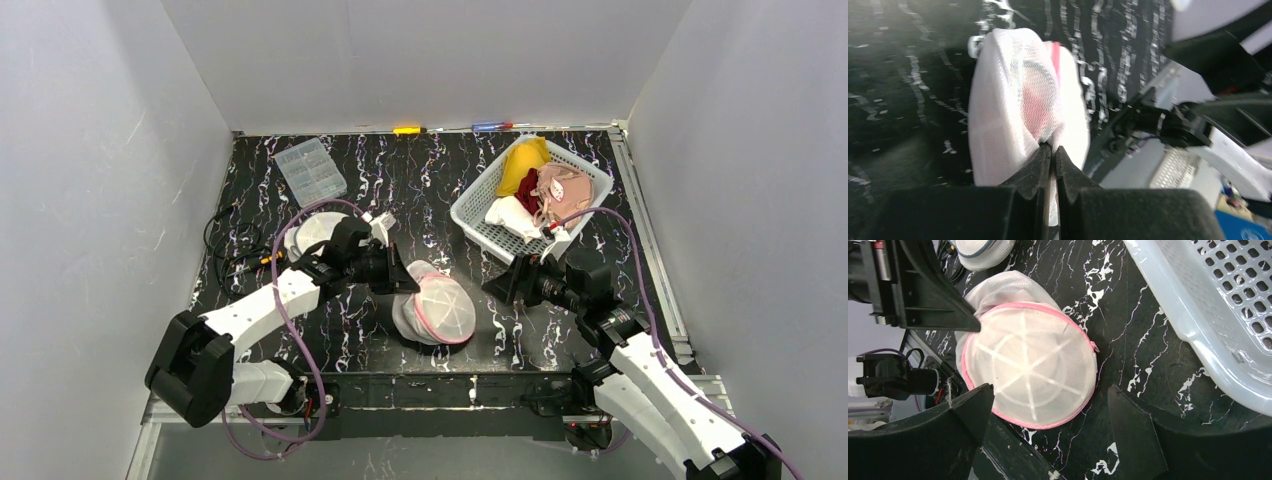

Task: Unzip the laundry bag and remove the bra
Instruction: Place the laundry bag at the center of the board.

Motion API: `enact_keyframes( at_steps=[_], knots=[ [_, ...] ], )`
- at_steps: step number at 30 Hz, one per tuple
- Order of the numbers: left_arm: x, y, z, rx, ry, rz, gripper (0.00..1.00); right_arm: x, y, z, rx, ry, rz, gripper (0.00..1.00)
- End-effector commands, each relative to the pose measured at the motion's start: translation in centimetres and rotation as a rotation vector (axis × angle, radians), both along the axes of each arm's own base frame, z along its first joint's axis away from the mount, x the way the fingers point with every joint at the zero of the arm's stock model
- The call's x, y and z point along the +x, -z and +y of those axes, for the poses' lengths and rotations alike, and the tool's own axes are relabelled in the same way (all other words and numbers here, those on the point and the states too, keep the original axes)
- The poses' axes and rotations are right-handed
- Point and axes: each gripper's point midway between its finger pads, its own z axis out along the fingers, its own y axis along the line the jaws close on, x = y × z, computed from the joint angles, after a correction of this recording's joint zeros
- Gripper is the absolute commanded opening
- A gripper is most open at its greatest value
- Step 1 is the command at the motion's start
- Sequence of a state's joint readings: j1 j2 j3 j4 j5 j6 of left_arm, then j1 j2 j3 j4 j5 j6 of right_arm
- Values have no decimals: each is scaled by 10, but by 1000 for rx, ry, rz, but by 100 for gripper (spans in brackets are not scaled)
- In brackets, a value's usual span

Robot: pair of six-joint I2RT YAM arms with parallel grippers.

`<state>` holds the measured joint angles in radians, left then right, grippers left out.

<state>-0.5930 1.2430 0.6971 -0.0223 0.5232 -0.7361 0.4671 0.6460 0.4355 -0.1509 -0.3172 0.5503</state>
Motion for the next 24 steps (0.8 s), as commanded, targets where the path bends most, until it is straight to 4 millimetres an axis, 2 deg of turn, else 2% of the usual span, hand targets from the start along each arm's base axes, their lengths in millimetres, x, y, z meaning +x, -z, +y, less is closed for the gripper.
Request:
enact_keyframes(
  at_steps=[1,2,4,6,8,13,19,24],
  knots=[
    [13,30,36,247,-130,-6,4,0,-8,1,3,-18,-46,91],
    [15,28,42,275,-151,-16,9,0,-7,1,-4,-16,-42,91],
    [17,18,50,298,-180,-45,30,0,-5,1,-12,-19,-34,91],
    [17,3,58,305,-213,-79,46,0,-5,3,-13,-28,-28,90],
    [15,-12,68,315,-247,-109,54,2,-4,6,-21,-30,-18,89],
    [-6,-29,79,305,-279,-76,59,9,-5,19,-53,-21,3,85],
    [-41,-32,65,210,-315,0,60,21,13,14,-84,156,155,79],
    [-52,-31,52,152,-343,-3,60,14,35,18,-84,199,254,72]
  ],
)
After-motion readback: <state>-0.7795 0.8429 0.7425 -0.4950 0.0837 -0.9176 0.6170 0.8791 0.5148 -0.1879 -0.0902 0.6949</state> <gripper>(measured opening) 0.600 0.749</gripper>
